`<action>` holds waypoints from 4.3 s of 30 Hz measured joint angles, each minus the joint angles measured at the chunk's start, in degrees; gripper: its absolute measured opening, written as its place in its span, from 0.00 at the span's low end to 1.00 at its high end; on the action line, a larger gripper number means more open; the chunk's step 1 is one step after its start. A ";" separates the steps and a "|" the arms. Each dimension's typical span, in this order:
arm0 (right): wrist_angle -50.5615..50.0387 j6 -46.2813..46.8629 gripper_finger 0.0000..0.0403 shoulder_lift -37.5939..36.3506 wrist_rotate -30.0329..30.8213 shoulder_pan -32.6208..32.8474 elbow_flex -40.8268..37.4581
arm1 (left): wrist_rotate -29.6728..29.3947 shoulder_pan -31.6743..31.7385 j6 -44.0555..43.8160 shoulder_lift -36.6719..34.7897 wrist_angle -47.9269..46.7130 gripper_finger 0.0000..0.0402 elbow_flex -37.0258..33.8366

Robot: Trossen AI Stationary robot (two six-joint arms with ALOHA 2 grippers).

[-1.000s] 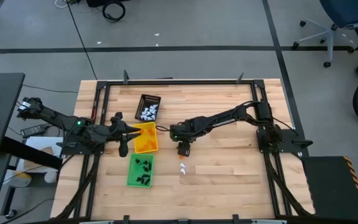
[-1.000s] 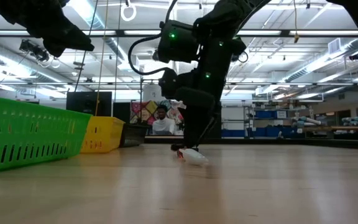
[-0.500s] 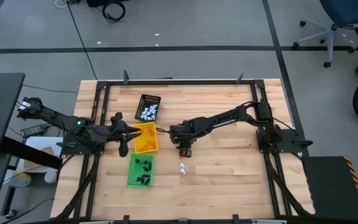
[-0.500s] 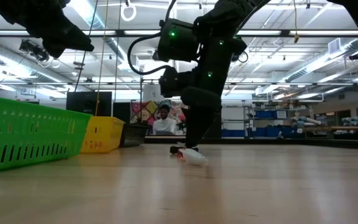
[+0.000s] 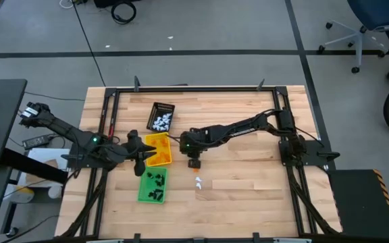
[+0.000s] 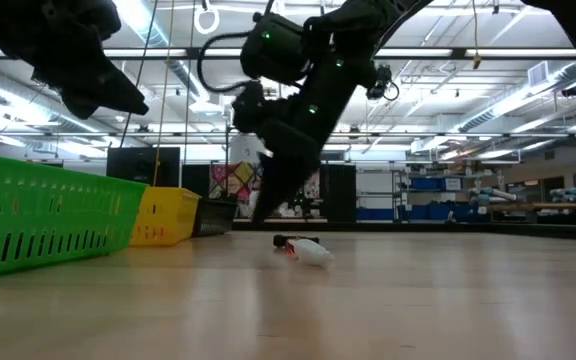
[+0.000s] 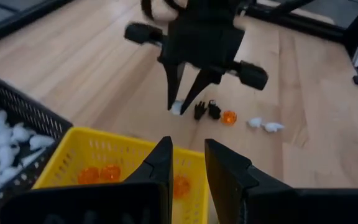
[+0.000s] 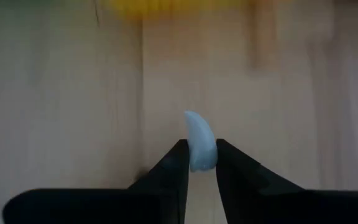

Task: Sort Halloween decoration
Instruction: Put the white ghost plush toy into the black basket, then put the orange pumpkin toy into the yellow basket

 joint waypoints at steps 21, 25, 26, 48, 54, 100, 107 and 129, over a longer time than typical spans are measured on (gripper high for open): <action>25.00 -3.44 0.19 2.32 3.45 -7.99 7.16 | 0.34 -0.11 -5.06 0.66 -0.46 0.17 0.02; 23.60 -3.37 0.19 7.15 3.40 -9.76 13.52 | 0.32 0.03 -4.90 0.65 -0.67 0.17 0.04; 24.47 -3.17 0.19 7.75 3.34 -10.24 14.97 | 0.32 0.05 -4.90 0.64 -0.58 0.17 0.04; 2.25 -4.05 0.40 2.81 -2.34 -8.33 18.36 | -3.39 0.07 0.41 0.64 -1.46 0.19 0.04; -7.76 -4.49 0.40 1.99 -2.28 0.29 18.31 | -3.33 0.07 2.20 0.66 -1.54 0.35 0.04; -28.00 43.68 0.48 8.30 5.98 14.14 16.31 | 2.60 13.53 18.47 0.79 13.26 0.47 0.03; -29.76 42.29 0.48 11.61 6.19 14.02 19.97 | 5.18 13.49 18.25 0.79 13.30 0.47 0.02; -17.47 13.00 0.48 11.85 12.28 16.60 21.32 | 10.84 13.40 15.78 0.79 9.25 0.47 0.02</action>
